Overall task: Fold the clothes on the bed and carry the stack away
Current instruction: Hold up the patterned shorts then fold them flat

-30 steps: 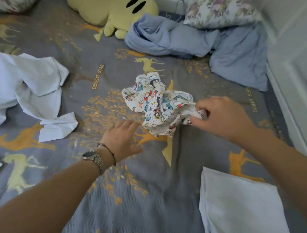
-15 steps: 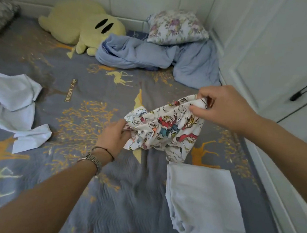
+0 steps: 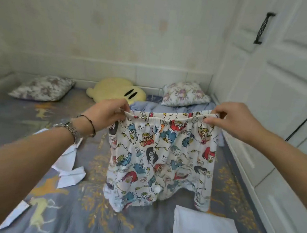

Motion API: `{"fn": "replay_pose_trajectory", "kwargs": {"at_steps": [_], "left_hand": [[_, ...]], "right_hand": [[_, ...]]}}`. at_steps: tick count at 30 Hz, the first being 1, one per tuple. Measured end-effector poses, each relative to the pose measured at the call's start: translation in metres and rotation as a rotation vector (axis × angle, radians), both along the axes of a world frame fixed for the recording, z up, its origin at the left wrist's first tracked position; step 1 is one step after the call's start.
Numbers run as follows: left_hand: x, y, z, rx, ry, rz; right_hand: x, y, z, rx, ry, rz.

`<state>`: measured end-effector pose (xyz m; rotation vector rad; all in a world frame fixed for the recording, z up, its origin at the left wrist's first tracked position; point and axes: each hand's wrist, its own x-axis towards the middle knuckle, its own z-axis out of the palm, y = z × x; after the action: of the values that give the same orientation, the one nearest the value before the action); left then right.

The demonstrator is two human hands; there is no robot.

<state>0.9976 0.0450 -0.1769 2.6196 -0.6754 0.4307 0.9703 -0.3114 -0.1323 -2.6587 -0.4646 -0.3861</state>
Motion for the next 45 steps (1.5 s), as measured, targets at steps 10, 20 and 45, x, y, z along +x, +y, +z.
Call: {"fn": "replay_pose_trajectory", "kwargs": {"at_steps": [10,20,45], "left_hand": [[-0.036,0.022,0.156,0.204,-0.103,0.012],[-0.065,0.077,0.236,0.189,-0.131,0.157],[-0.093,0.234,0.219,0.049,-0.144,0.055]], "right_hand": [[-0.022,0.015,0.126,-0.073,-0.007,0.175],[-0.045,0.065,0.193,-0.089,-0.099,0.072],[-0.078,0.206,0.179,0.097,0.015,0.101]]}}
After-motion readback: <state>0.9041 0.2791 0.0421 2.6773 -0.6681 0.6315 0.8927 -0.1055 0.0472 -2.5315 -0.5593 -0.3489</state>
